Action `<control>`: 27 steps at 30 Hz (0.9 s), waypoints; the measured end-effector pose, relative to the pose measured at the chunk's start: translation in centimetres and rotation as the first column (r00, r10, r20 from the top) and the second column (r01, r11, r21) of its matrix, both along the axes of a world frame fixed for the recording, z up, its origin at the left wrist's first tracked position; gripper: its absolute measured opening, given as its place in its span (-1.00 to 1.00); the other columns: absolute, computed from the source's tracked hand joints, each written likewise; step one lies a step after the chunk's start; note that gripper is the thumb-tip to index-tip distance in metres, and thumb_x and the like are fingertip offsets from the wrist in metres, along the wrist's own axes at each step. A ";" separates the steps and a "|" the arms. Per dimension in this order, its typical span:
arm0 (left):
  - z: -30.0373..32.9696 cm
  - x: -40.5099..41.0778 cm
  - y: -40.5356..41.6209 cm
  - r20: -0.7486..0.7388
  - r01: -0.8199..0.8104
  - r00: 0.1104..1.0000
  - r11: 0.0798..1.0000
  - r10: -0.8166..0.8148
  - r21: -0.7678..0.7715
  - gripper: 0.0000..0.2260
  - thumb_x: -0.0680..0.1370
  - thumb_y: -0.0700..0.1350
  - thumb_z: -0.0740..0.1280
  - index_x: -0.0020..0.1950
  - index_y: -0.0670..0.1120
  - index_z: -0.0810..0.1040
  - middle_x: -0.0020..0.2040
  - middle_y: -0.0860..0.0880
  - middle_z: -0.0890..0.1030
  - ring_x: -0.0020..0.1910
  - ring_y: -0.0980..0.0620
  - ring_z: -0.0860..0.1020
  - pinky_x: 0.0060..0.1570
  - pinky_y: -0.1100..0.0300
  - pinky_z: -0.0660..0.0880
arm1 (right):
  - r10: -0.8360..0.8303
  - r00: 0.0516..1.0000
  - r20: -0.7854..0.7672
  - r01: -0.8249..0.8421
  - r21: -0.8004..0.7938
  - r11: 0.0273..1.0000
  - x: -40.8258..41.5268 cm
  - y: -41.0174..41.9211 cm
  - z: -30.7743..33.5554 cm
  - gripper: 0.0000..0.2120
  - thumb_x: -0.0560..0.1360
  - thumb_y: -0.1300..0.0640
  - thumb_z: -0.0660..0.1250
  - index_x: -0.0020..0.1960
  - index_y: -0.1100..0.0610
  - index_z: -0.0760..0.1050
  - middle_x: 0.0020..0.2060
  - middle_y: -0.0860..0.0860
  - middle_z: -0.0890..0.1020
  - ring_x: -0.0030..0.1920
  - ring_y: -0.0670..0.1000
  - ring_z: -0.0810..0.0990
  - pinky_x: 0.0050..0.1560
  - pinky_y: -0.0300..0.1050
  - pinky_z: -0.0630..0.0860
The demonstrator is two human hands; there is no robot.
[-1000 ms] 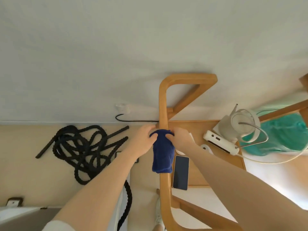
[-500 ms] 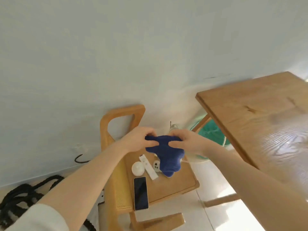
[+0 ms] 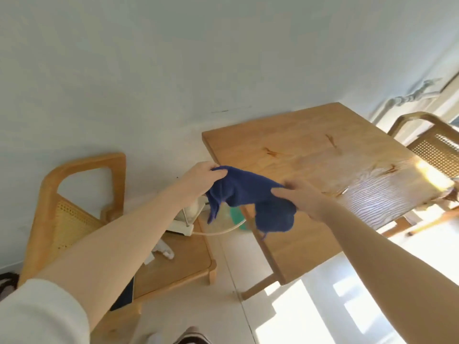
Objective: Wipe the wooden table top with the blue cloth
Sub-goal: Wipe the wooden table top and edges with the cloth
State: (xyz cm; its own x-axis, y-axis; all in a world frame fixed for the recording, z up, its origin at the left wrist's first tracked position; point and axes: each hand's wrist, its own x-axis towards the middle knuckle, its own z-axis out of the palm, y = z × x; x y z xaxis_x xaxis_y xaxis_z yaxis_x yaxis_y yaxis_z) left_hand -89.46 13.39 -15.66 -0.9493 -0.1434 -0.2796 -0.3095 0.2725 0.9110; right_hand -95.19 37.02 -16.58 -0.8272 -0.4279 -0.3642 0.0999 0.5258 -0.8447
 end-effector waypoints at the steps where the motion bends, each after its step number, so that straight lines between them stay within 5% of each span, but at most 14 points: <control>1: -0.2 -0.4 1.5 0.048 -0.042 0.998 0.998 0.040 0.049 -0.89 0.58 -0.17 0.23 0.00 -0.16 0.52 -0.09 -0.16 0.60 -0.08 -0.10 0.56 -0.01 0.04 0.49 | -0.114 0.989 0.089 0.122 -0.088 0.989 -0.4 0.8 0.1 -0.82 0.49 0.07 0.35 -0.15 0.19 0.49 -0.23 0.10 0.57 -0.14 0.09 0.53 -0.10 0.02 0.45; 3: -0.5 -1.6 4.4 0.117 -0.099 0.990 0.987 0.084 0.130 -0.87 0.58 -0.17 0.22 0.04 -0.16 0.52 0.04 -0.22 0.60 0.01 -0.15 0.56 0.08 -0.03 0.50 | -0.259 0.943 0.210 0.295 -0.164 0.941 -1.6 1.8 0.3 -0.83 0.48 0.05 0.38 -0.15 0.16 0.53 -0.20 0.11 0.62 -0.10 0.14 0.58 -0.02 0.07 0.50; 6: -0.6 -4.7 8.1 0.140 -0.115 0.987 0.962 0.081 0.250 -0.90 0.57 -0.16 0.22 -0.09 -0.10 0.51 -0.09 -0.13 0.60 -0.14 -0.05 0.55 -0.15 0.07 0.53 | -0.350 0.908 0.229 0.397 -0.209 0.894 -3.8 2.0 0.9 -0.84 0.45 0.03 0.40 -0.16 0.12 0.56 -0.17 0.11 0.65 -0.08 0.16 0.61 0.01 0.10 0.53; 9: -0.1 -8.2 11.1 0.187 -0.191 0.975 0.879 0.119 0.437 -0.83 0.58 -0.07 0.24 -0.14 -0.11 0.52 -0.26 -0.05 0.63 -0.23 -0.01 0.55 -0.27 0.15 0.48 | -0.286 0.956 0.071 0.294 -0.276 0.915 -5.8 1.4 1.3 -0.94 0.48 0.10 0.37 -0.16 0.03 0.57 -0.18 0.03 0.66 -0.09 0.08 0.62 0.02 0.07 0.54; 11: 0.2 -10.6 12.1 0.224 -0.224 0.967 0.807 0.117 0.546 -0.74 0.58 0.05 0.22 -0.03 -0.11 0.57 -0.16 -0.08 0.64 -0.16 -0.05 0.59 -0.20 0.12 0.51 | -0.191 0.980 -0.063 0.166 -0.285 0.944 -7.1 1.1 1.4 -0.91 0.51 0.20 0.31 -0.08 0.03 0.54 -0.19 -0.06 0.63 -0.15 -0.06 0.60 -0.04 -0.05 0.56; 15: 0.2 -14.7 12.2 0.264 -0.327 0.940 0.783 0.215 0.529 -0.77 0.54 0.01 0.32 0.03 -0.15 0.58 -0.11 -0.10 0.64 -0.13 -0.05 0.62 -0.14 0.12 0.56 | 0.093 0.971 -0.221 -0.144 -0.227 0.963 -9.8 1.4 0.7 -0.68 0.50 0.26 0.23 0.20 0.04 0.49 0.10 -0.04 0.61 0.09 -0.03 0.59 0.13 0.03 0.53; 19: -0.1 -17.7 11.5 0.283 -0.398 0.916 0.733 0.285 0.552 -0.80 0.55 -0.08 0.31 0.11 -0.17 0.53 0.02 -0.16 0.63 -0.03 -0.11 0.61 -0.04 0.00 0.57 | -0.002 0.867 -0.497 -0.076 -0.136 0.988 -14.3 2.6 -0.9 -0.64 0.50 0.20 0.29 0.28 0.00 0.42 0.28 -0.09 0.42 0.30 -0.05 0.37 0.29 0.06 0.37; 24: -1.2 -20.5 11.3 0.270 -0.373 0.925 0.781 0.268 0.500 -0.77 0.60 -0.08 0.22 0.15 -0.18 0.52 0.07 -0.19 0.61 -0.02 -0.13 0.60 -0.04 -0.01 0.54 | 0.121 0.948 -0.293 -0.207 -0.285 0.936 -17.4 1.3 -4.9 -0.19 0.37 -0.13 0.39 0.37 -0.42 -0.09 0.43 -0.21 0.20 0.42 -0.13 0.23 0.35 0.01 0.33; 27: -2.7 -21.7 10.8 0.265 -0.404 0.913 0.776 0.310 0.485 -0.74 0.61 -0.08 0.19 0.17 -0.22 0.51 0.12 -0.23 0.59 0.07 -0.18 0.58 0.13 -0.10 0.49 | 0.161 0.914 -0.373 -0.262 -0.237 0.935 -19.9 -0.3 -7.2 -0.21 0.43 0.03 0.41 0.42 -0.28 -0.04 0.41 -0.17 0.22 0.39 -0.12 0.27 0.30 -0.12 0.37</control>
